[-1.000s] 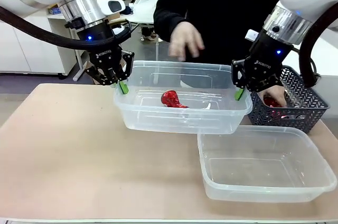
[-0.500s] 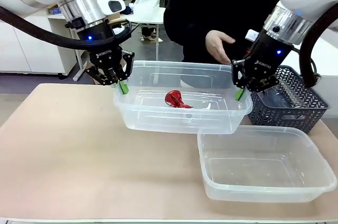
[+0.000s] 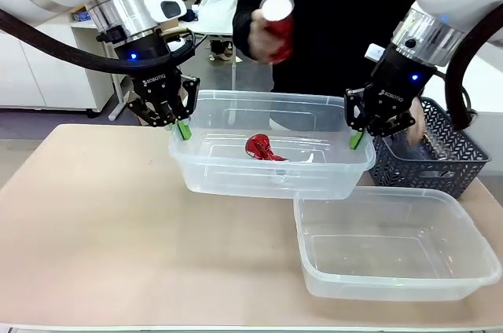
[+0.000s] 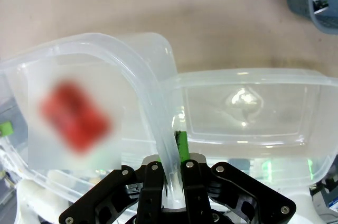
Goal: Sort the waste into each basket.
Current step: Offer the picked Organizing box to the human.
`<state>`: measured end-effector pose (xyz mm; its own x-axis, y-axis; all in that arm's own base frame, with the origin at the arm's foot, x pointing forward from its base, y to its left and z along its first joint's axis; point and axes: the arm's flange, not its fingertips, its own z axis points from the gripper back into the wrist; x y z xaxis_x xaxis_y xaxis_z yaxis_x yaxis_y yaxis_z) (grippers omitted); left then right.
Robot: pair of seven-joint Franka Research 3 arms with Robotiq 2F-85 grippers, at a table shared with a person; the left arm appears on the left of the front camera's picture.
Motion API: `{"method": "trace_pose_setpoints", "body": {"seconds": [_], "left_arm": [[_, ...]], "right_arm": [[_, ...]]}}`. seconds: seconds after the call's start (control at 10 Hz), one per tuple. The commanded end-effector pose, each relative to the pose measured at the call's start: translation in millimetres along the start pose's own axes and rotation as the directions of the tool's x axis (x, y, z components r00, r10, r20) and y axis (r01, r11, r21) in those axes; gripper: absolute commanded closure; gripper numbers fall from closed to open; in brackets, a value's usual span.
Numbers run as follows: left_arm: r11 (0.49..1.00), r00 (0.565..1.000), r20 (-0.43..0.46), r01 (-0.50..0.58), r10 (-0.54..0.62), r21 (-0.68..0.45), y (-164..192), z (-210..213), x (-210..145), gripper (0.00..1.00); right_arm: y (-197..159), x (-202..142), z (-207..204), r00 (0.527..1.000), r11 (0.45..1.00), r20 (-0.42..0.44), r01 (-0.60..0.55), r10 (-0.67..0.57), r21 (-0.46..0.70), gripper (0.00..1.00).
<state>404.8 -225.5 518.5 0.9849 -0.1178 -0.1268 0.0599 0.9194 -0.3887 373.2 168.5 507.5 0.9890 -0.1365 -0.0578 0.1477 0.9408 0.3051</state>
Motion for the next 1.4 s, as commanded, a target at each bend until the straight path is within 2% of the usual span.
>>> {"method": "trace_pose_setpoints", "body": {"seconds": [0.0, 1.3], "left_arm": [[1.000, 1.000, 0.003, 0.010, -0.010, -0.013, 0.0, 6.5, -0.4, 0.93], [1.000, 1.000, 0.003, 0.010, -0.010, -0.013, 0.0, 6.5, -0.4, 0.93]], "right_arm": [[-4.7, 0.6, 1.8, 1.000, 1.000, 0.009, 0.011, -0.011, -0.006, 0.95], [-4.7, 0.6, 1.8, 1.000, 1.000, 0.009, 0.011, -0.011, -0.006, 0.95]]}}
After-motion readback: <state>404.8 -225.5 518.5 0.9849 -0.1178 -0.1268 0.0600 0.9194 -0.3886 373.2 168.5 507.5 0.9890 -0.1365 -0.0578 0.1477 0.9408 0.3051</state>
